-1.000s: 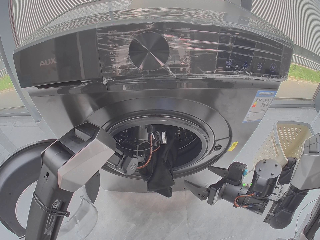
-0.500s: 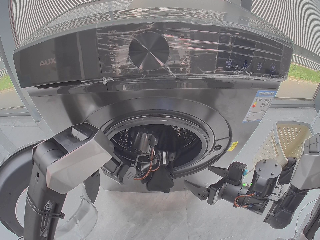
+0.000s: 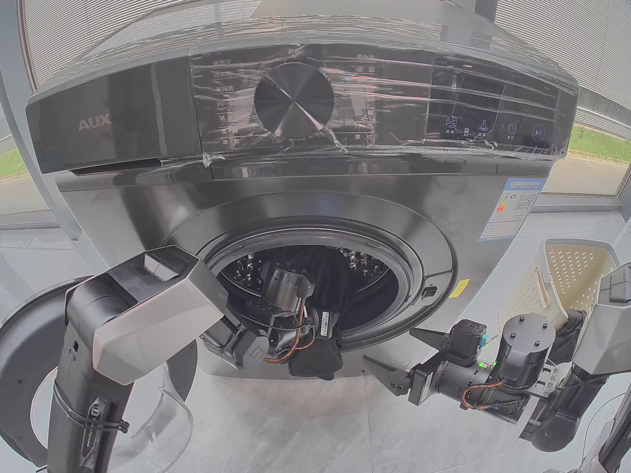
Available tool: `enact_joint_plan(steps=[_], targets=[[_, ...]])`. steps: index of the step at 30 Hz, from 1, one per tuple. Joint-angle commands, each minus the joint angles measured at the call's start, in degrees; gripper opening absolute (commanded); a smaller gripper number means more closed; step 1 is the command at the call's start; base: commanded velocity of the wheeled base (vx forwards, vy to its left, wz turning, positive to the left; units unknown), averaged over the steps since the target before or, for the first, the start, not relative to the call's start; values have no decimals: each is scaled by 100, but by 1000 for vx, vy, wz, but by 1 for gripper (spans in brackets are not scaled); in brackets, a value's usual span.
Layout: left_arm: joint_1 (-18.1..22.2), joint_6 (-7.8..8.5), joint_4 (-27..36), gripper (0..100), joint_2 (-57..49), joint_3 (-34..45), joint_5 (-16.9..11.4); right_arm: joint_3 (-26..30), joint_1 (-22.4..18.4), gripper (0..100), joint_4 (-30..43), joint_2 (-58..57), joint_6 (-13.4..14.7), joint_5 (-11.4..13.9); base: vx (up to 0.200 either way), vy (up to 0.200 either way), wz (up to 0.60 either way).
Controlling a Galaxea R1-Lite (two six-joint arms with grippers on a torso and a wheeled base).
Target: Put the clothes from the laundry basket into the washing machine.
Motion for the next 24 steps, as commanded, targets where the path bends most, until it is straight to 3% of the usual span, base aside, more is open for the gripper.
enact_joint_plan(steps=[1, 6, 15, 24], targets=[[7, -15, -27, 0, 124, -82, 15, -8, 57, 100, -76, 1, 1, 1, 0, 0, 0], [87, -59, -89, 0, 124, -575, 200, -26, 65, 100, -76, 1, 1, 1, 0, 0, 0], [183, -50, -871, 0, 379, -1717, 947, -43, 65, 100, -76, 1, 1, 1, 0, 0, 0], [227, -15, -1126, 0, 669, -1972, 1052, -26, 65, 100, -76, -8, 1, 1, 0, 0, 0]])
